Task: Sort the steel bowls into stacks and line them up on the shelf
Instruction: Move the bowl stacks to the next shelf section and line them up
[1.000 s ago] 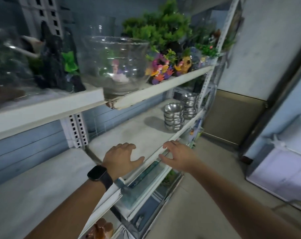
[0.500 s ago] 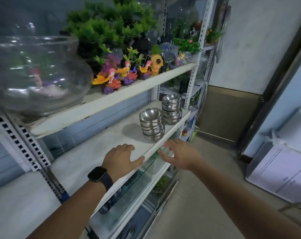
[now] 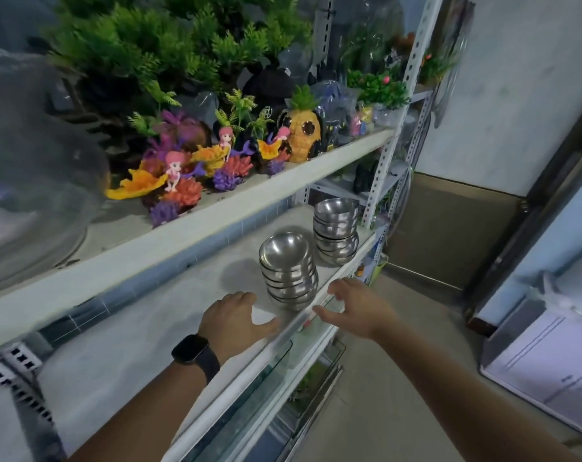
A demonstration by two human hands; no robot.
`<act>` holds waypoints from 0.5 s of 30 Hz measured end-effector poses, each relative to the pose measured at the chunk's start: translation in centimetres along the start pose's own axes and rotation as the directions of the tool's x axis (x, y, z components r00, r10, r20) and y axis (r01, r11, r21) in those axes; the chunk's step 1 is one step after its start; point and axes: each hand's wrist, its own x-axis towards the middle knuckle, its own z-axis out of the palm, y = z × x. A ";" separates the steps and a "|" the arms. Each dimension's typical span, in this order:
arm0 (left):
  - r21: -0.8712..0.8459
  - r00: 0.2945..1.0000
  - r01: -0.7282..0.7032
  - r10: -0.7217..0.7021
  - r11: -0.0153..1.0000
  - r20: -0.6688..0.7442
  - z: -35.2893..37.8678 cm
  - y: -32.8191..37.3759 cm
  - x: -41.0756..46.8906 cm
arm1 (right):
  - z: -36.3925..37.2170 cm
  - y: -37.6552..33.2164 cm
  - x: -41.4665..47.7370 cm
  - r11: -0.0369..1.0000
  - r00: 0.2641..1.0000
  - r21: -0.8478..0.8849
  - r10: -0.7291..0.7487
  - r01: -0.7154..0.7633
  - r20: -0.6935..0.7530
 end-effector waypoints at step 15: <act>-0.497 0.988 0.084 -0.008 0.863 0.154 3.0 -0.2 7.4 | 1.6 4.0 9.3 0.945 0.994 0.326 -0.046 0.013 0.097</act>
